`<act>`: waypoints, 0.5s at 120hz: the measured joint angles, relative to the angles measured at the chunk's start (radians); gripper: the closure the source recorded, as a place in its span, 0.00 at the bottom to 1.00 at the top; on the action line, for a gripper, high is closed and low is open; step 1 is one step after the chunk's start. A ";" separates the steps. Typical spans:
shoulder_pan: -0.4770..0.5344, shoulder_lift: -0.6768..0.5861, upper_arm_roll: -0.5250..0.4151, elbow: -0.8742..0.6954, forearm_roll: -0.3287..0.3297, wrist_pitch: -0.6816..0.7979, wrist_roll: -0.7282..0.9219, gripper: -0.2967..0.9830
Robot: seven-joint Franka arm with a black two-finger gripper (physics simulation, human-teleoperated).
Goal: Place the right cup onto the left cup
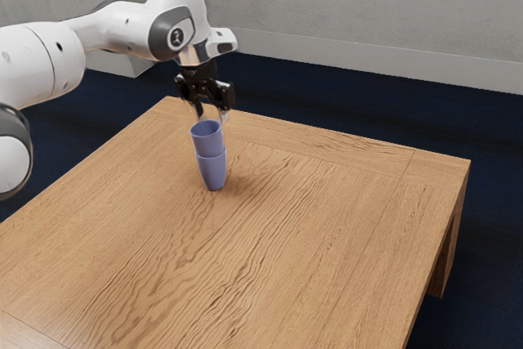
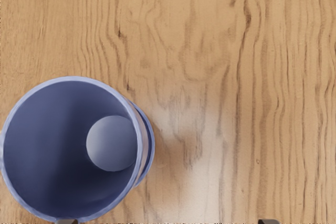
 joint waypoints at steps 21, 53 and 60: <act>-0.012 -0.117 -0.012 -0.073 -0.005 -0.012 0.001 0.34; -0.020 -0.299 -0.018 -0.173 -0.025 -0.130 0.002 0.26; -0.020 -0.336 -0.020 -0.172 -0.035 -0.177 0.003 0.25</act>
